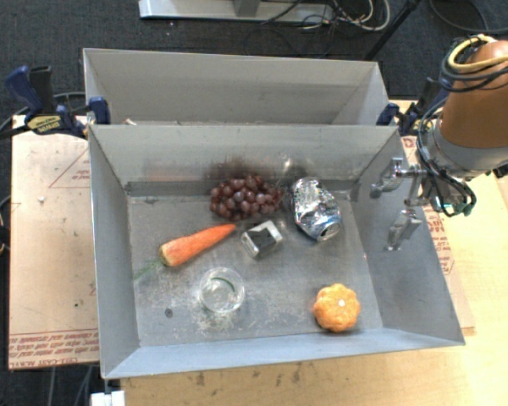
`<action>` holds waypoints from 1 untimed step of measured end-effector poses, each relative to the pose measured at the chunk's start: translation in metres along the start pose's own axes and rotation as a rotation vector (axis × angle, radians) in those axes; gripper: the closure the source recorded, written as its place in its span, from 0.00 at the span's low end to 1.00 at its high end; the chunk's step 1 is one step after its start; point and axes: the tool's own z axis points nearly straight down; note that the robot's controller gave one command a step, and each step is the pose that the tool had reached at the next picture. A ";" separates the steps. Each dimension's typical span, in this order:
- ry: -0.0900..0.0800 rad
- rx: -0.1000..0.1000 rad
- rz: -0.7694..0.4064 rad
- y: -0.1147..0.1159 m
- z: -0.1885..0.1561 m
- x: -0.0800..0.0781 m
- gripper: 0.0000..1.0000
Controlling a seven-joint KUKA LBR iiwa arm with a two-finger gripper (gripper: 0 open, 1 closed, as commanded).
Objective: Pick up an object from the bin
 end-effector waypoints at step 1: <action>-0.007 0.001 -0.003 0.001 -0.004 -0.002 0.00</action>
Offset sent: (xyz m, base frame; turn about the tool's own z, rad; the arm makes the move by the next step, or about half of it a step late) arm -0.0747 0.0625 -0.1335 -0.3603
